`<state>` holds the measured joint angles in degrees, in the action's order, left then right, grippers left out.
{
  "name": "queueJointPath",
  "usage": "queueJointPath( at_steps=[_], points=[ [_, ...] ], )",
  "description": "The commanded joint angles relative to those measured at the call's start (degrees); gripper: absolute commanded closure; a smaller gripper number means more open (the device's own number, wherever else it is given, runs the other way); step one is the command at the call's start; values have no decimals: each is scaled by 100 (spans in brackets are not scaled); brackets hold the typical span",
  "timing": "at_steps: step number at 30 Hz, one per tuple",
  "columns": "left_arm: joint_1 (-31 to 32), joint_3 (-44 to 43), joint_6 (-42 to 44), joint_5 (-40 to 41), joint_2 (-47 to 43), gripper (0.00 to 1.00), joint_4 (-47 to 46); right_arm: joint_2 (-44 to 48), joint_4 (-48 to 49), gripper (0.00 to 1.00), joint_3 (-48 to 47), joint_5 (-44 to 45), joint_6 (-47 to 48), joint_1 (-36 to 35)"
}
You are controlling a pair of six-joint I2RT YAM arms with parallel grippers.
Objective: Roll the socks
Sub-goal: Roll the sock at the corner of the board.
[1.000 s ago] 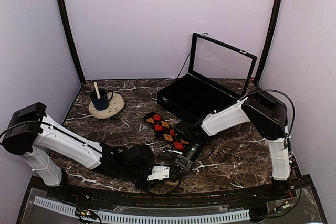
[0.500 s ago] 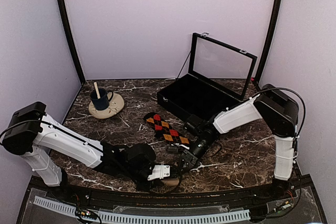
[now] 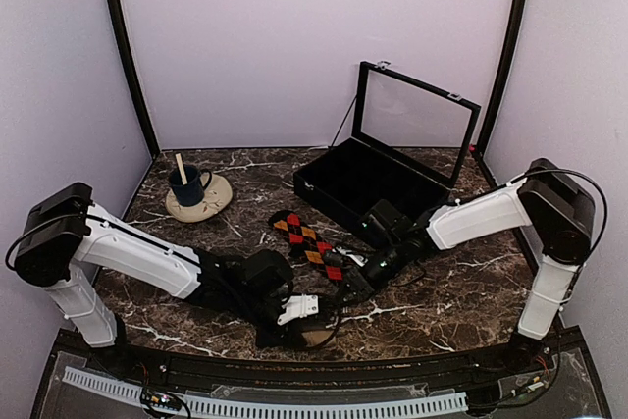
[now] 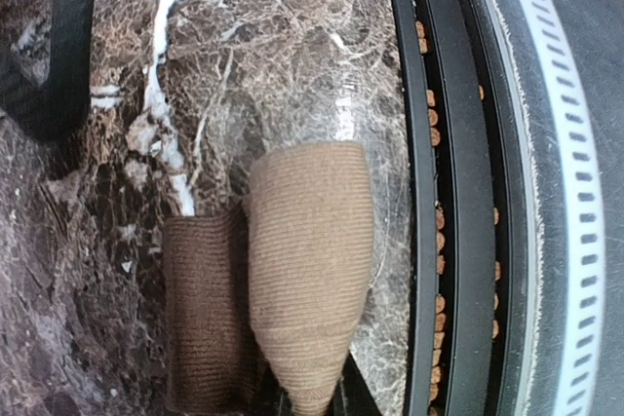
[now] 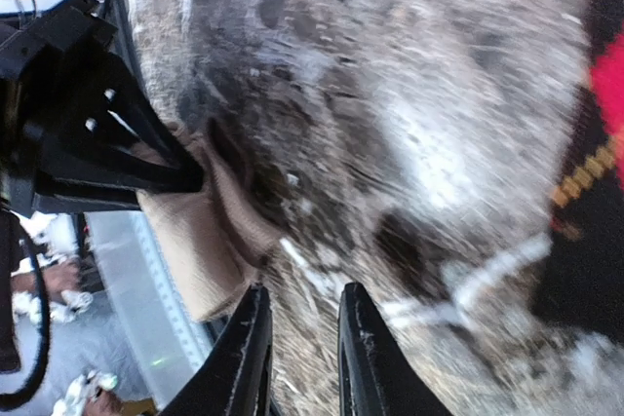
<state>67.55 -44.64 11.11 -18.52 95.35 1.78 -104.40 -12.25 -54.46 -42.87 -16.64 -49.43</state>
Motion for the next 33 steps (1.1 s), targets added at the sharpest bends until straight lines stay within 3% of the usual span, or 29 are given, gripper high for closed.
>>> queueJointPath(
  at_steps=[1,8,19,33],
  points=[
    [-276,-62,-263,-772,271,100,791,504,530,77,361,976,-155,41],
    [-585,-300,-351,-1475,669,100,1017,1243,654,78,758,2178,44,-204],
    [-793,-482,-521,-2081,1166,100,1106,2047,759,77,1183,3914,466,-1399],
    [-1048,-550,-496,-2349,1479,100,1136,2149,621,72,1232,5133,728,-2607]
  ],
)
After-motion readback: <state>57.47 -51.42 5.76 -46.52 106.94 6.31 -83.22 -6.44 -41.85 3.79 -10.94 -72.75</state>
